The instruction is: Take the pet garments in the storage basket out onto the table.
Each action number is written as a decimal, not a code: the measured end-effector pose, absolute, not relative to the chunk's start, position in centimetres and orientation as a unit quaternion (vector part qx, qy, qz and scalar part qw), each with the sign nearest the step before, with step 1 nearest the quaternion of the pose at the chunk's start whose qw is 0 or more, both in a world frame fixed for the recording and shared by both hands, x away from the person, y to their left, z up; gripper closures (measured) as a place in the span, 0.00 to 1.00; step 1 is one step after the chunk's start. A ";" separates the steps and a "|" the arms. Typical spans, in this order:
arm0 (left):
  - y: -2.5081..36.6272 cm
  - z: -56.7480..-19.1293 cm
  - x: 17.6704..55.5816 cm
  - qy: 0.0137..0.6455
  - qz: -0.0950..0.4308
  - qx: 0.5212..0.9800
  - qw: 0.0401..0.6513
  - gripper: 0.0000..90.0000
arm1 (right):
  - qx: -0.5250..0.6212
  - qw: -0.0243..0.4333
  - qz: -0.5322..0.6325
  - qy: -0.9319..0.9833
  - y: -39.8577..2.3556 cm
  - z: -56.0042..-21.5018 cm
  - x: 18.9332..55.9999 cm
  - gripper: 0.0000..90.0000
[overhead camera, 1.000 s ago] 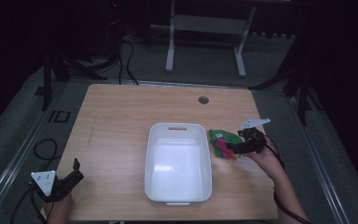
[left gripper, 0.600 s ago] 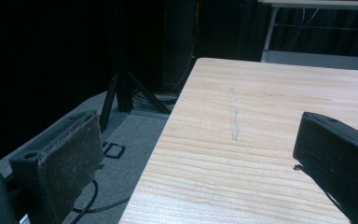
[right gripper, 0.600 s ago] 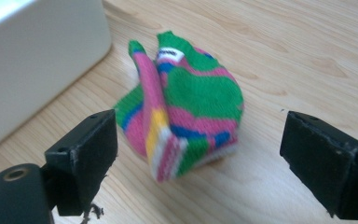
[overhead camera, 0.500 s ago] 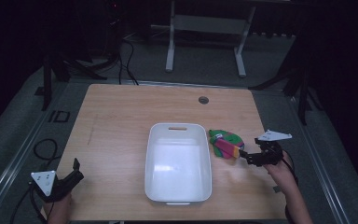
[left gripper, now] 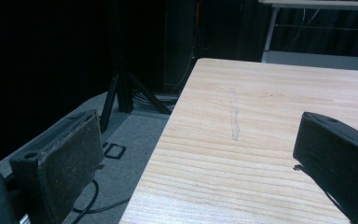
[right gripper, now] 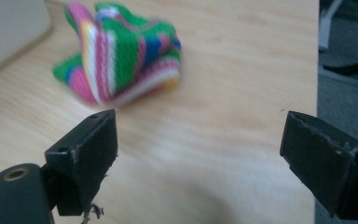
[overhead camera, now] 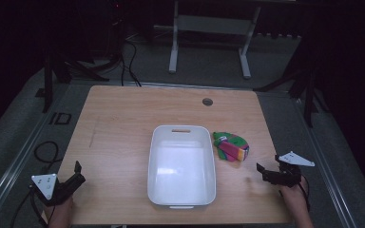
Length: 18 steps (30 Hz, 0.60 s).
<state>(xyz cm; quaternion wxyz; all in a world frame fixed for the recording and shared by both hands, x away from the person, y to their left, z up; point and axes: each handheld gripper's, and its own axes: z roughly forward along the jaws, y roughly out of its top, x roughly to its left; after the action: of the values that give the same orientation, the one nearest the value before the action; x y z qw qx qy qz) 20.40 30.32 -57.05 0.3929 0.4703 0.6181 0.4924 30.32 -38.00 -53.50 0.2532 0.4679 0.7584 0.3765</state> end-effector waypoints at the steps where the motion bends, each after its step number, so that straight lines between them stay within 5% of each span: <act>1: 30.3 -57.0 20.4 0.618 0.492 0.470 0.393 0.02 | 0.471 0.254 0.373 0.758 -38.2 -53.8 30.1 0.12; 18: 30.3 -57.0 20.4 0.617 0.494 0.471 0.392 0.02 | 0.505 0.298 0.397 0.706 -39.7 -55.6 26.6 0.12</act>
<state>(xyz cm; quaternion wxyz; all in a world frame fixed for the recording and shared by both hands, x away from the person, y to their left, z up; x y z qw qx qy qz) 20.40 30.29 -57.05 0.3922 0.4707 0.6173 0.4935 26.58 -39.68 -55.62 0.2979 0.5052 0.7059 0.3971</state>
